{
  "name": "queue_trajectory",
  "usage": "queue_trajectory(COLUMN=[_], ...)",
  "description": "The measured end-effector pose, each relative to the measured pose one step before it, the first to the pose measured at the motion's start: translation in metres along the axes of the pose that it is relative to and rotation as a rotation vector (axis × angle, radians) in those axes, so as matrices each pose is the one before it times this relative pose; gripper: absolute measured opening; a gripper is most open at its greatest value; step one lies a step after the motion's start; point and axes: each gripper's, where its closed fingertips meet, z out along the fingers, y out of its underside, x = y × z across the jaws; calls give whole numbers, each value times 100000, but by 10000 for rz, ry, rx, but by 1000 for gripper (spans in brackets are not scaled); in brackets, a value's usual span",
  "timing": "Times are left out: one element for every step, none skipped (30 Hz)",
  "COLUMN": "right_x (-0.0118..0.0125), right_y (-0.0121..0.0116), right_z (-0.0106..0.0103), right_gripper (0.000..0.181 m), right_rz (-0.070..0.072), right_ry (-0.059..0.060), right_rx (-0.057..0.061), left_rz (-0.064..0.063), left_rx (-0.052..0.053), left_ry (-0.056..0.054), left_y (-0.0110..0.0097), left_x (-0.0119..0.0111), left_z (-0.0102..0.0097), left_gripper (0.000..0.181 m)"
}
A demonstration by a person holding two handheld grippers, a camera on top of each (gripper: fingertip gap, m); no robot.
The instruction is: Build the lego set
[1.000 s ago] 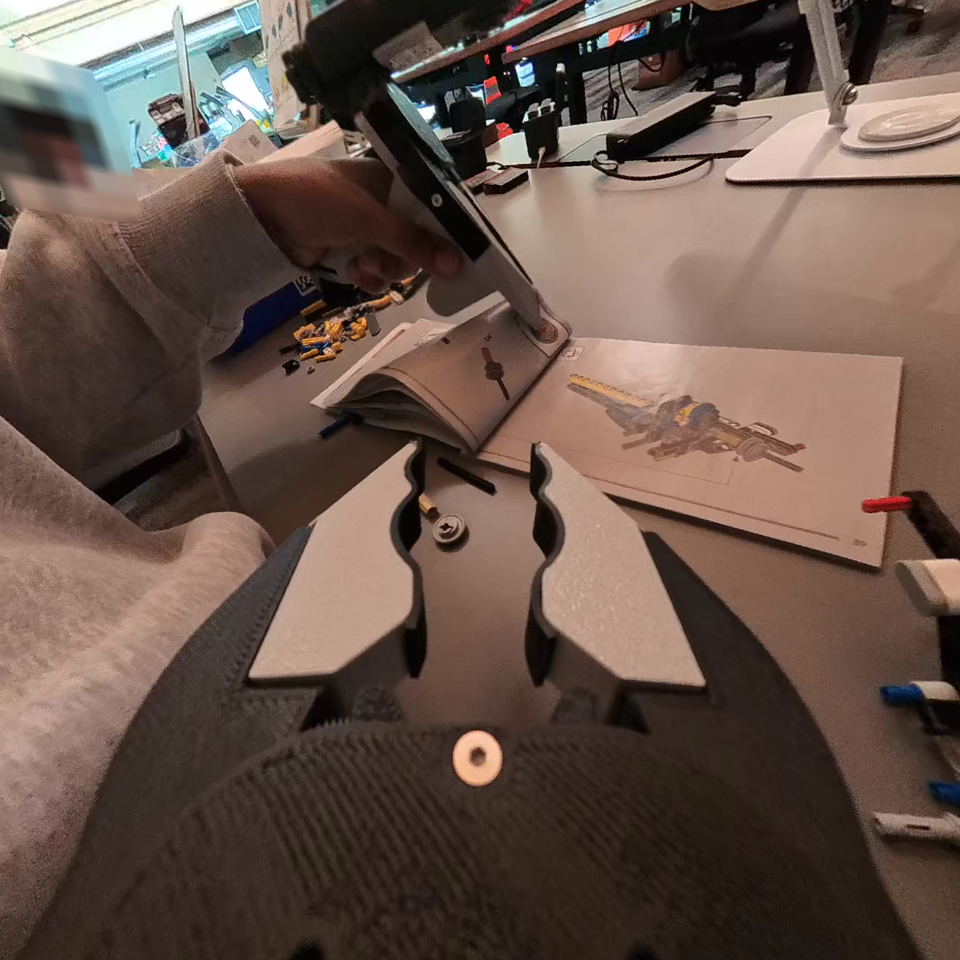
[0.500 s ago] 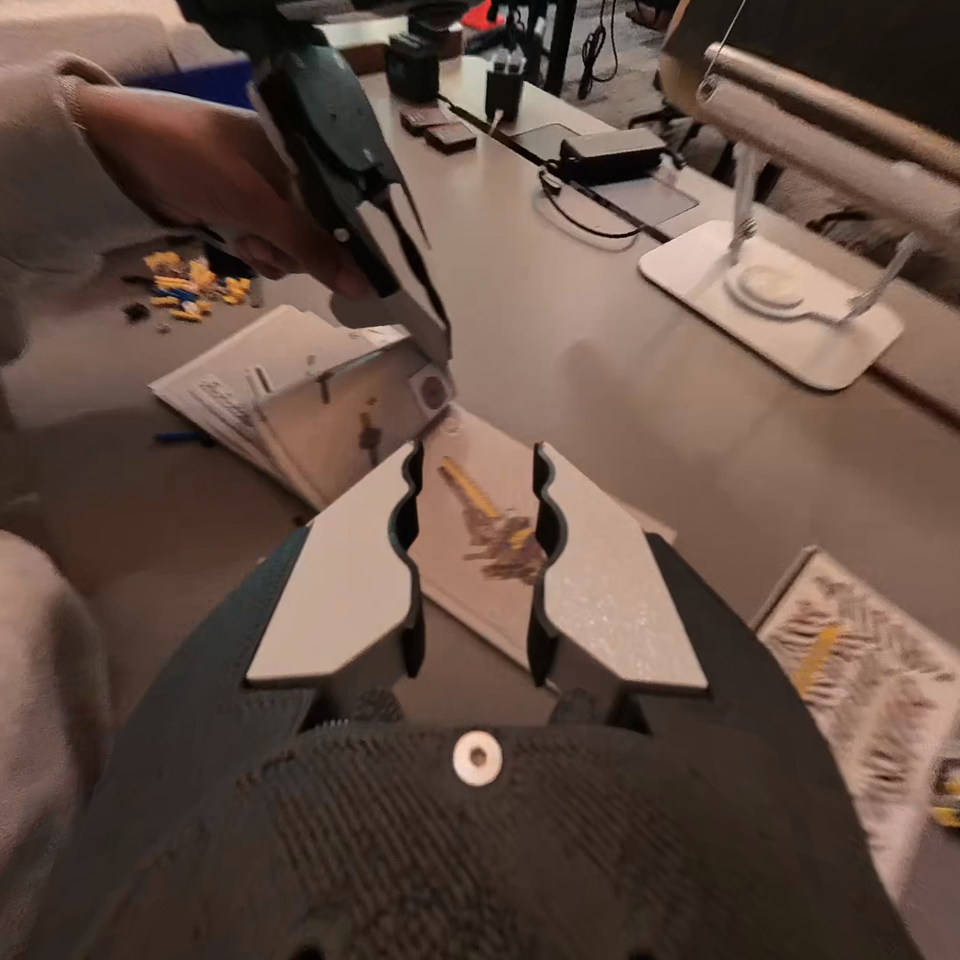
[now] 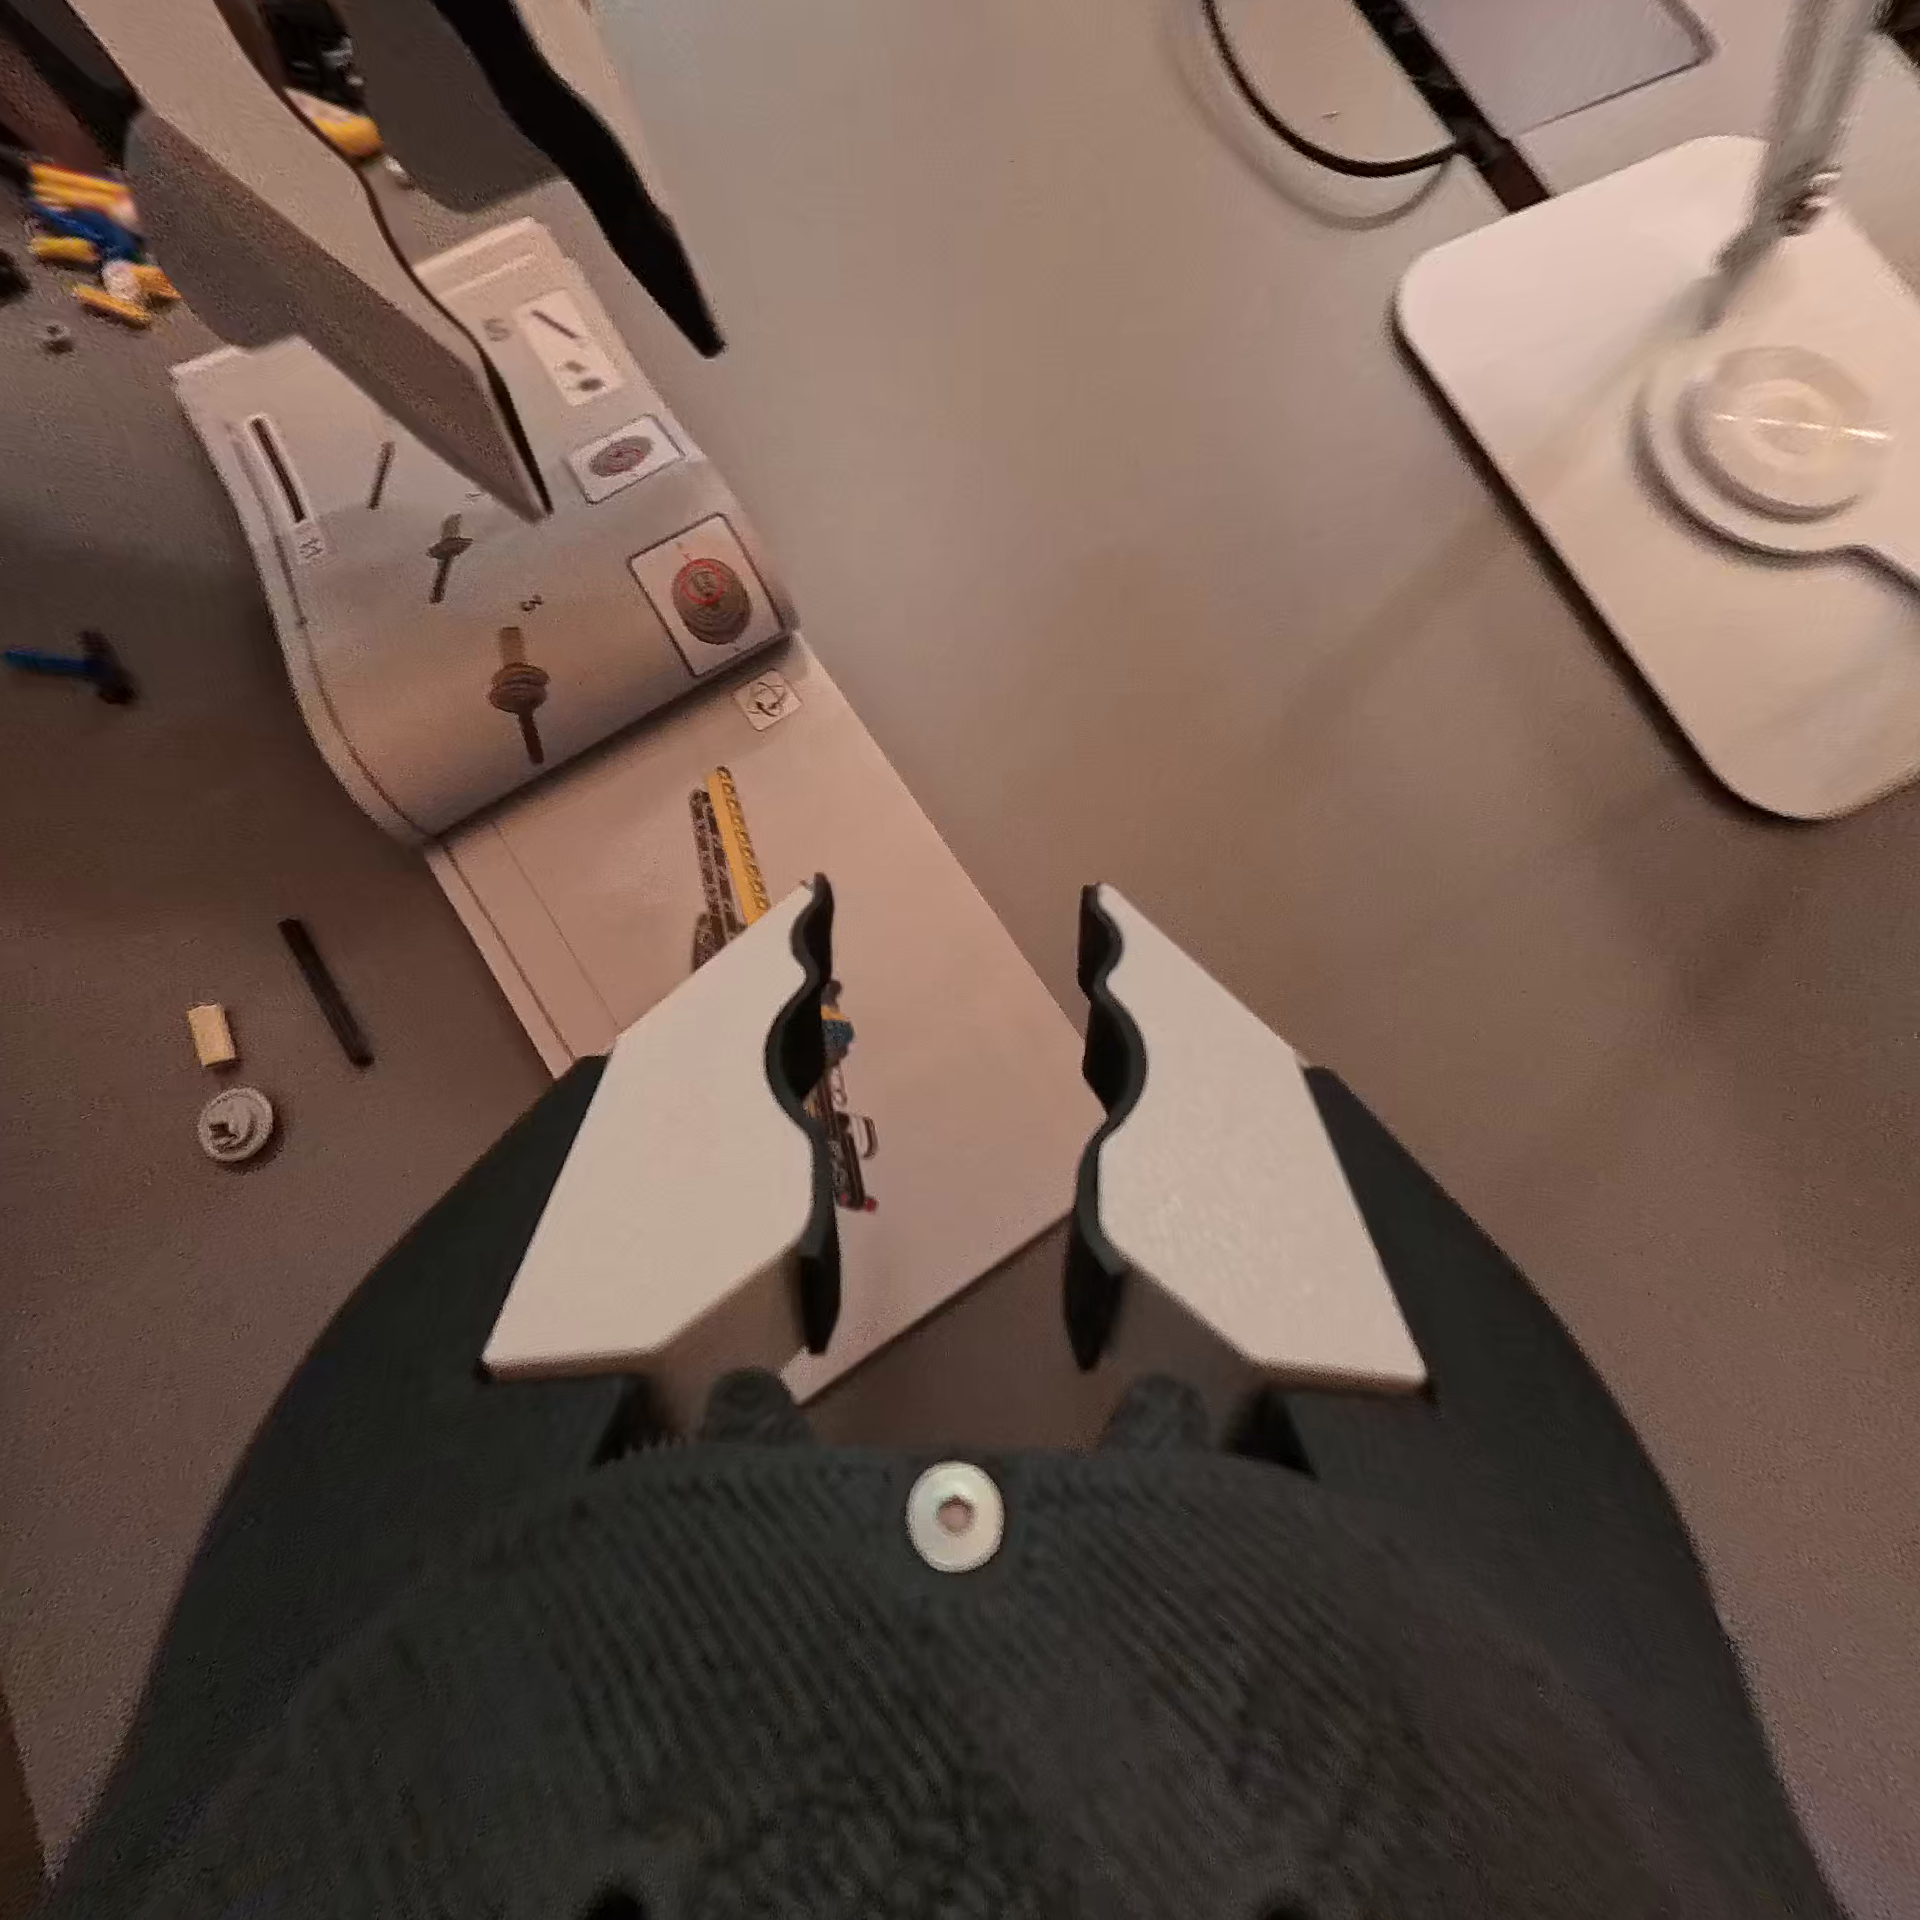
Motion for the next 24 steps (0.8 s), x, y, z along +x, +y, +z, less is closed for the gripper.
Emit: queue_trajectory(right_x=[-324, -350, -281, -169, -169, -179, -161, -166, -177, -221, -226, -151, -105, -113, -251, -237, -107, -268, -423, -274, -86, 52, 123, 82], right_y=[-219, -270, -321, -391, -410, -392, -388, -392, -392, -336, -208, -63, 25, 16, -126, -332, -188, 57, 29, -120, -149, -144, -146, -95], right_z=[578, 628, 682, 724, 771, 832, 887, 959, 1031, 1092, 1124, 1106, 1007, 851, 594, 289, 153, 120, 104, 47, -30, -66, -44, -39], right_gripper=[48, 49, 50, 50, 50, 50, 51, 51, 53, 54, 56, 59, 62, 63, 61, 59, 56, 50, 44, 44, 45, 43, 41, 35], right_rz=[-104, -128, -147, -174, -202, -209, -211, -221, -229, -234, -234, -236, -238, -190, -108, 25, 149, 243, 353, 436, 481, 562, 564, 375], right_ry=[-380, -412, -376, -310, -291, -287, -272, -256, -242, -257, -249, -201, -177, -191, -308, -344, -317, -436, -535, -435, -333, -279, -235, -205], right_rx=[-27, -61, -81, -80, -94, -129, -142, -122, -101, -100, -137, -198, -217, -184, -65, 98, 43, -89, -53, 27, 17, -32, -53, -64], left_rz=[-44, 8, 98, 102, 88, 86, 43, -58, -72, -21, -40, -124, -159, -60, -3, -28, -76, -102, -99, -1, 33, 29, 24, -25], left_rx=[10, -182, -308, -389, -422, -326, -183, -118, -112, -104, -61, 66, 99, 83, 17, 2, 47, 114, 148, 104, 54, 25, 22, 45], left_ry=[-1, -230, -331, -462, -527, -423, -208, -144, -182, -181, -91, 89, 95, 23, -38, -76, -30, 77, 61, 8, -39, -45, -15, 37], left_y=[212, 482, 702, 843, 881, 750, 583, 488, 462, 453, 388, 166, 77, 71, 123, 146, 96, 7, -31, 0, 20, 7, -21, -45], left_x=[3, -374, -503, -700, -753, -590, -288, -227, -314, -337, -246, -29, -36, -119, -164, -217, -188, -18, 4, 19, 3, 6, 37, 54], left_z=[339, 510, 605, 590, 508, 397, 292, 207, 162, 147, 126, 43, -22, -73, -70, -94, -74, -33, -16, 8, 10, 11, 28, 30], left_gripper=[67, 70, 72, 73, 73, 70, 64, 56, 51, 50, 51, 52, 51, 50, 49, 47, 48, 48, 48, 49, 49, 49, 49, 49])
